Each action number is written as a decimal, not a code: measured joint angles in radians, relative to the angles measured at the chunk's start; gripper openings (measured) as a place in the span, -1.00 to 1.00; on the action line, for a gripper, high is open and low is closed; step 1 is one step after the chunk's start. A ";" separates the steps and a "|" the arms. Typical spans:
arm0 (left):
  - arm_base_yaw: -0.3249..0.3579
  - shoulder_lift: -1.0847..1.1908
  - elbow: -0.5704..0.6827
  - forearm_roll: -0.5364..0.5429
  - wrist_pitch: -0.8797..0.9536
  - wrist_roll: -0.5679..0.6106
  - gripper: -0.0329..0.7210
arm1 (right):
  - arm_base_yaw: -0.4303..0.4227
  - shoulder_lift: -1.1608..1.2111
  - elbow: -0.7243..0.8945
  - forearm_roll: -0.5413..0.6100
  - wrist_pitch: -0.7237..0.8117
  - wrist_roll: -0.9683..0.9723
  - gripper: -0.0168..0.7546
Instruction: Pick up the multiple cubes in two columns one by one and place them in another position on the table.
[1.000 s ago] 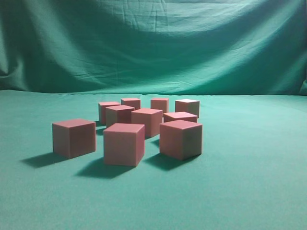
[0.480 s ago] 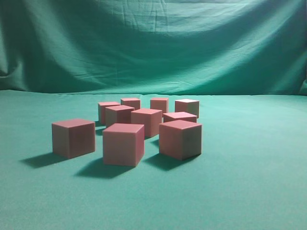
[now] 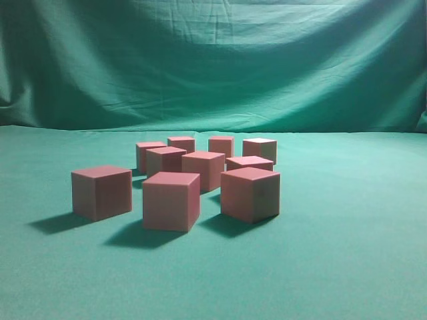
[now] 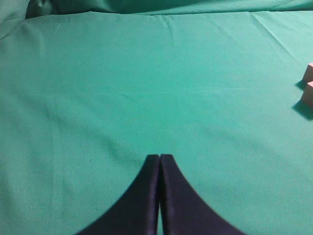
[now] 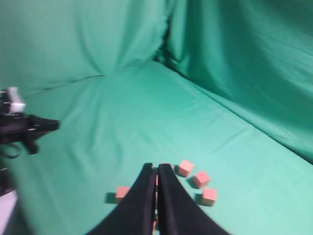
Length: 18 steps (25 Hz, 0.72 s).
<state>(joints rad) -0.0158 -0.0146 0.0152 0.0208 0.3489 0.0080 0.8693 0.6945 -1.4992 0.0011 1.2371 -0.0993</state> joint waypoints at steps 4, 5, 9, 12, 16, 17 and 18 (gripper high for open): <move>0.000 0.000 0.000 0.000 0.000 0.000 -0.91 | -0.141 -0.096 0.240 0.009 -0.220 -0.002 -0.96; 0.000 0.000 0.000 0.000 0.000 0.000 -0.91 | -0.170 -0.124 0.314 0.021 -0.292 -0.002 -0.96; 0.000 0.000 0.000 0.000 0.000 0.000 -0.91 | -0.293 -0.228 0.606 0.043 -0.564 -0.002 -0.96; 0.000 0.000 0.000 0.000 0.000 0.000 -0.91 | -0.380 -0.297 0.808 0.043 -0.745 -0.002 -0.96; 0.000 0.000 0.000 0.000 0.000 0.000 -0.91 | -0.489 -0.387 1.027 0.043 -0.861 -0.002 -0.96; 0.000 0.000 0.000 0.000 0.000 0.000 -0.91 | -0.519 -0.413 1.074 0.043 -0.869 -0.002 -0.96; 0.000 0.000 0.000 0.000 0.000 0.000 -0.91 | -0.550 -0.443 1.111 0.043 -0.874 -0.002 -0.96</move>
<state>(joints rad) -0.0158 -0.0146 0.0152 0.0208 0.3489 0.0080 0.3192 0.2517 -0.3882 0.0443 0.3633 -0.1014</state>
